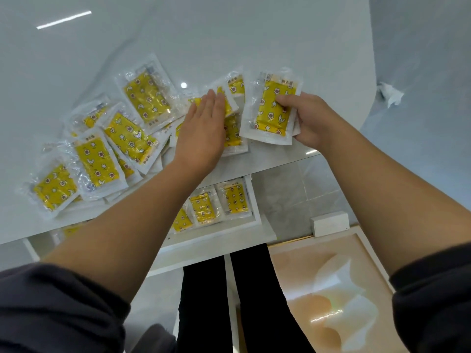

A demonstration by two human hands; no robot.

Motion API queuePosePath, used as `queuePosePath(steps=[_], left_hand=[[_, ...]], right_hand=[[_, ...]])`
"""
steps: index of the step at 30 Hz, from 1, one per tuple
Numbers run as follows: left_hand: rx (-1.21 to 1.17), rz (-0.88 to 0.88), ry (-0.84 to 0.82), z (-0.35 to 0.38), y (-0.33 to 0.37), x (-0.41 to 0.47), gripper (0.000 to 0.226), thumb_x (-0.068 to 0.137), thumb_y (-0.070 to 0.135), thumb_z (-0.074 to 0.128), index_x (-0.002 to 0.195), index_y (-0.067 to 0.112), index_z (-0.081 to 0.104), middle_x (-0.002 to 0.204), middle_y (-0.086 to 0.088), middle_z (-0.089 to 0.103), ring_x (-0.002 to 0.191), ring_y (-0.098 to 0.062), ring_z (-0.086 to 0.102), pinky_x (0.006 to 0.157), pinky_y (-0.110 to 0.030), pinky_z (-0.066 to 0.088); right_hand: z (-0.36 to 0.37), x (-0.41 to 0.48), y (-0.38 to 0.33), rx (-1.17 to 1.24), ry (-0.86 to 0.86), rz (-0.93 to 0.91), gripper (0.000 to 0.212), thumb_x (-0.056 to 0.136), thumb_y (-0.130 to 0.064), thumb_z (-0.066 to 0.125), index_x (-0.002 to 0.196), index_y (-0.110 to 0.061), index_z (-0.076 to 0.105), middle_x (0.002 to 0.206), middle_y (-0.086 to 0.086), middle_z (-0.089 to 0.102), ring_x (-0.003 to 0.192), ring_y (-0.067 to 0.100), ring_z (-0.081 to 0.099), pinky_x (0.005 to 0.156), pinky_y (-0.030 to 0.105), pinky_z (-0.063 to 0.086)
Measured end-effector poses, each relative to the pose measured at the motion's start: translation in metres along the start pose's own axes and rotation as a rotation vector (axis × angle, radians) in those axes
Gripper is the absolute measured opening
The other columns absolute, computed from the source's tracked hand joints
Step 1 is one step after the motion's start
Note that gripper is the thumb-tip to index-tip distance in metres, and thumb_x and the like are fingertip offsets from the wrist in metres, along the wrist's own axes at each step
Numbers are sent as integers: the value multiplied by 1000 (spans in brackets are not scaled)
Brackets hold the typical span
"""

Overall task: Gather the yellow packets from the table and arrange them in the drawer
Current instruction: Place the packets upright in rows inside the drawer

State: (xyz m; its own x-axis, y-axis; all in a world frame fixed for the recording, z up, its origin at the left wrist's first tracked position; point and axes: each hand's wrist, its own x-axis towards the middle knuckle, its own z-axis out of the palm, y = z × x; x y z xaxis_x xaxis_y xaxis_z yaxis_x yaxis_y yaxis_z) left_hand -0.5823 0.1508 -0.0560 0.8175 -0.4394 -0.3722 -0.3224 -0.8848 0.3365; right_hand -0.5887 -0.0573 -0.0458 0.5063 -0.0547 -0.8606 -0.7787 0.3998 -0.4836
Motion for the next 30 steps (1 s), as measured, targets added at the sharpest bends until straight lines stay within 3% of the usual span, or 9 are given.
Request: queuePosePath(steps=[3,6,8,10,13,16,17,22,30], left_hand=[[-212,-52,121,-29,8,-5,58,89,-7,31,146,7,31,113,-20,64,120,-33,53,119,-42,18],[-302,-9,98,-45,14,-12,59,94,-5,34,149,15,28,143,-16,46,141,-35,29,111,-46,29],[-249,161,63,-44,15,-15,61,91,-8,38,148,14,30,148,-13,41,139,-34,34,114,-45,25],[-184,305,-2,-39,11,-15,58,88,-12,41,142,9,37,144,-14,46,133,-30,42,116,-49,24],[-301,354,-29,-37,6,-14,40,94,-4,41,133,5,42,116,-9,60,110,-27,52,110,-49,33],[-553,213,-128,-36,6,-13,49,102,13,34,150,12,23,128,4,57,110,-6,51,95,-6,32],[-595,124,-131,-31,4,-11,49,103,16,32,151,16,21,132,0,57,112,-8,52,89,-3,33],[-601,-47,35,-2,-8,-2,54,91,-1,51,140,19,42,131,0,54,116,-14,54,99,-22,42],[-140,-312,143,12,-4,5,71,76,30,77,135,17,41,134,-13,40,123,-30,39,96,-39,38]], right_hand=[[1,-11,-3,177,-188,86,24,97,-11,47,117,-5,58,104,9,72,94,23,71,77,37,59],[6,-18,-1,337,-322,100,26,96,-14,44,118,-6,57,108,11,71,99,25,69,88,41,56],[11,-20,-1,422,-393,82,37,95,-18,44,129,-5,50,133,16,57,117,31,58,103,47,44],[14,-21,-1,458,-416,71,44,94,-21,44,136,-7,43,144,17,44,127,33,47,112,50,33],[12,-15,6,489,-413,81,44,93,-22,45,135,-9,44,133,15,51,123,31,50,110,49,35],[9,-6,19,502,-401,93,41,93,-22,46,131,-9,48,128,14,56,116,31,57,106,49,40],[9,-3,24,499,-395,102,38,95,-22,45,130,-9,50,127,15,58,115,32,58,105,50,41],[-1,7,36,466,-357,127,32,98,-22,42,126,-12,53,129,13,56,122,32,54,108,54,36],[-1,9,37,443,-377,149,30,99,-22,40,124,-13,54,131,12,54,129,34,47,109,56,34]])
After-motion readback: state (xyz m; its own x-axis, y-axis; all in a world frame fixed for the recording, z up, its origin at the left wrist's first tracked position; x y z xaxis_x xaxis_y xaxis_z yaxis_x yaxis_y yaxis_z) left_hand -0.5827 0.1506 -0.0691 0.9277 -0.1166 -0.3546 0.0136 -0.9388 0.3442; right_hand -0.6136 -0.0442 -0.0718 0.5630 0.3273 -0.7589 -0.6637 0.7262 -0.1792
